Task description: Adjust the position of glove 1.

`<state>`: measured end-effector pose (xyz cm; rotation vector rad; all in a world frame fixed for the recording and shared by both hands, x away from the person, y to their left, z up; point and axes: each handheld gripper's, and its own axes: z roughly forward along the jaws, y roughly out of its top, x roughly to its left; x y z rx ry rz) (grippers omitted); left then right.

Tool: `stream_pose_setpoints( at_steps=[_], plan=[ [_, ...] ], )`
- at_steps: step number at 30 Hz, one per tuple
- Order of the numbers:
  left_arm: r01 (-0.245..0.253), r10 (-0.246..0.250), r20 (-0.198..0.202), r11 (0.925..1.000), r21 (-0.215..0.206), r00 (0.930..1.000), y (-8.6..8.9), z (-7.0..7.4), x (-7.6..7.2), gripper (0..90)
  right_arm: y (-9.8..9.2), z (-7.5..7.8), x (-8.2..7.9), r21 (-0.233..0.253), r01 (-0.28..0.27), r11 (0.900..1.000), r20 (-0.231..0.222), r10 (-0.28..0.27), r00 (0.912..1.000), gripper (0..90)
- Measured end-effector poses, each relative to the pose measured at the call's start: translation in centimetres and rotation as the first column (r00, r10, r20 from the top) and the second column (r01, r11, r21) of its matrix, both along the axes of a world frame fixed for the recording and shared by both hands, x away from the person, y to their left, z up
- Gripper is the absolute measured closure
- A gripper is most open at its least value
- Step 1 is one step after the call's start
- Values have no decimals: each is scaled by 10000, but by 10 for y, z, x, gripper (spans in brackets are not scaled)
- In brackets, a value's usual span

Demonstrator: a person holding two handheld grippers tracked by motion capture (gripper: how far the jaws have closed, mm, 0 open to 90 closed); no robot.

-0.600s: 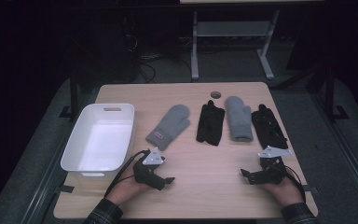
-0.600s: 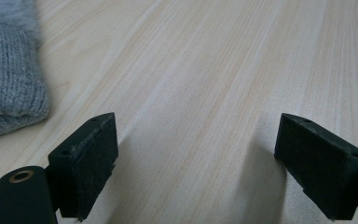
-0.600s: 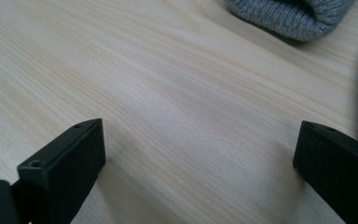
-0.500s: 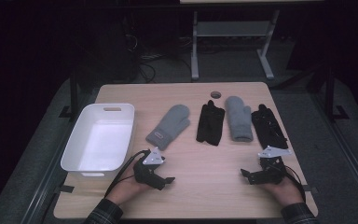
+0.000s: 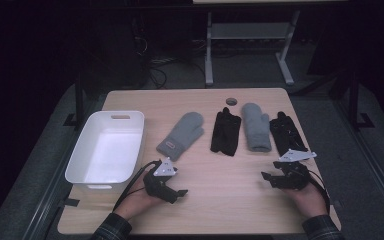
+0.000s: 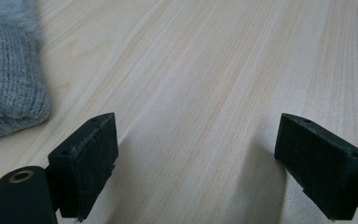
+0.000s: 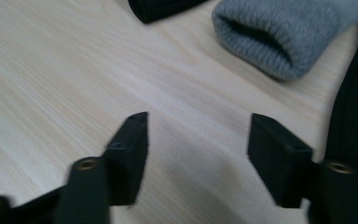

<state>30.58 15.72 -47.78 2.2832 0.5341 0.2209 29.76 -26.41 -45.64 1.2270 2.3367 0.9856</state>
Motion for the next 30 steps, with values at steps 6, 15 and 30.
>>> stream_pose_setpoints(
  at_steps=[6,15,30],
  plan=[
    [15,-15,47,10000,7,10000,0,0,0,124,-2,7,11,343,-263,9991,152,258,9996,682],
    [-19,19,35,10000,14,10000,0,0,0,124,1,12,40,189,-272,9995,224,268,9994,900],
    [-40,40,6,10000,55,10000,0,1,0,124,12,20,85,468,-429,9980,385,411,9984,900]
  ],
)
